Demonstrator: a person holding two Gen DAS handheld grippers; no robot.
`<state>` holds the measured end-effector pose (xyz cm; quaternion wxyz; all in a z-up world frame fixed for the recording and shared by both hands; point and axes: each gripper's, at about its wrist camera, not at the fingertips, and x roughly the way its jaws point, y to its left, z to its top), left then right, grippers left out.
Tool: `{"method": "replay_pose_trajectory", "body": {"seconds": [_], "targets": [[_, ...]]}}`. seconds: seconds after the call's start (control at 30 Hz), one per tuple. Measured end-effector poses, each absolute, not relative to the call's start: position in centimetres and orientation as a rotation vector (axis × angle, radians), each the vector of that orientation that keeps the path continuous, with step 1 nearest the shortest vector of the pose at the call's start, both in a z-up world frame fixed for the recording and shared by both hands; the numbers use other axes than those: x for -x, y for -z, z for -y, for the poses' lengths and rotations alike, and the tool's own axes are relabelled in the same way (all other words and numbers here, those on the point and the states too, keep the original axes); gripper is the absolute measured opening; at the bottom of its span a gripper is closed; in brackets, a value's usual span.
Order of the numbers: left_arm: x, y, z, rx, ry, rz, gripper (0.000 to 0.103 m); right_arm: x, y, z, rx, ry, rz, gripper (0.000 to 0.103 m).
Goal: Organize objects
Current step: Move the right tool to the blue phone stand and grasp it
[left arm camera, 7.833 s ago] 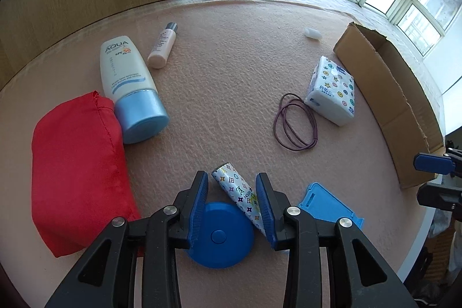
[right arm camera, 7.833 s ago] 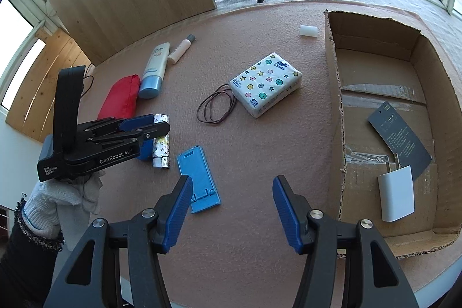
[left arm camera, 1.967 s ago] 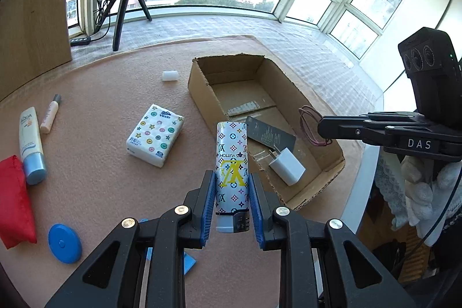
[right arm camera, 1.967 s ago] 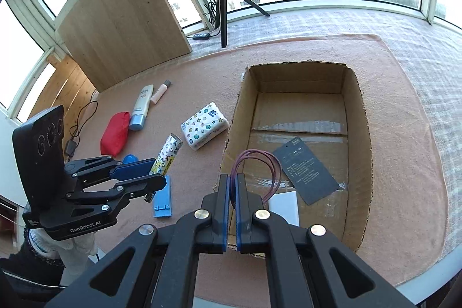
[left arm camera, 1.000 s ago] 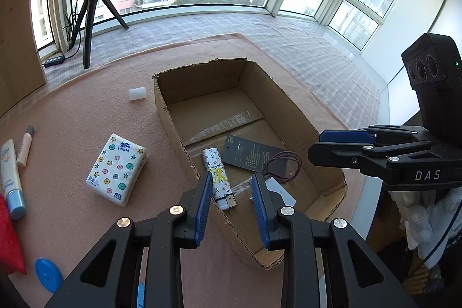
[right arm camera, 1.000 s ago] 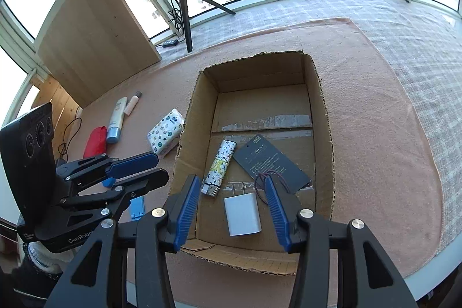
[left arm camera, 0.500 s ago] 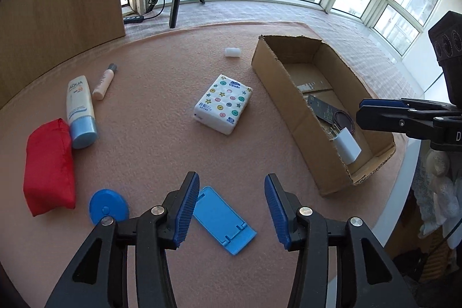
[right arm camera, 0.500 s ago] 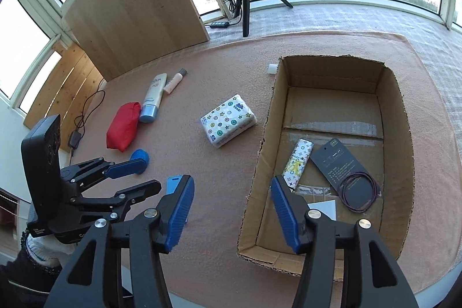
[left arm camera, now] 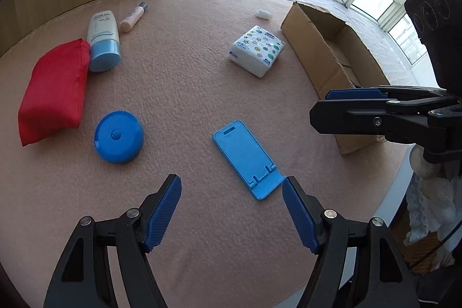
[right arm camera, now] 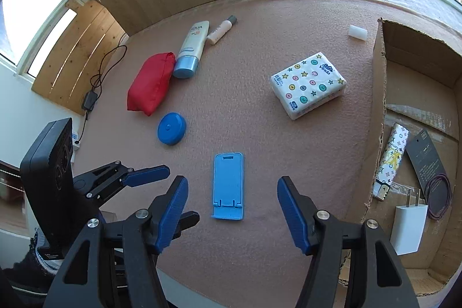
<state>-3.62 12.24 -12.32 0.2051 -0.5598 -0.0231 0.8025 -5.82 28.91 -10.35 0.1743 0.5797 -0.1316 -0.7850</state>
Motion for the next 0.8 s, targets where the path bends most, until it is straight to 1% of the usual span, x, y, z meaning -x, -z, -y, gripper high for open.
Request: {"method": "replay_pose_trajectory", "body": {"seconds": [0.37, 0.43, 0.5, 0.53, 0.6, 0.67, 0.8], "targets": [[3.1, 13.8, -12.3, 1.569, -2.206, 0.161, 0.075, 6.9, 13.5, -27.1, -1.748, 2.162, 0.402, 0.06], [3.2, 14.0, -12.4, 1.571, -2.198, 0.179, 0.071, 7.1, 14.2, -26.9, -1.772, 2.149, 0.401, 0.06], [3.3, 14.3, -12.5, 1.572, -2.189, 0.197, 0.064, 7.1, 14.8, -26.7, -1.791, 2.14, 0.392, 0.06], [3.3, 14.4, -12.5, 1.572, -2.185, 0.209, 0.062, 7.2, 15.1, -26.6, -1.801, 2.137, 0.382, 0.059], [3.5, 14.6, -12.7, 1.576, -2.171, 0.229, 0.055, 7.2, 15.7, -26.5, -1.823, 2.13, 0.374, 0.055], [3.7, 14.9, -12.9, 1.581, -2.163, 0.232, 0.053, 7.2, 16.3, -26.4, -1.841, 2.118, 0.38, 0.051], [3.9, 15.3, -13.5, 1.588, -2.154, 0.235, 0.05, 7.3, 16.5, -26.2, -1.842, 2.13, 0.356, 0.048]]}}
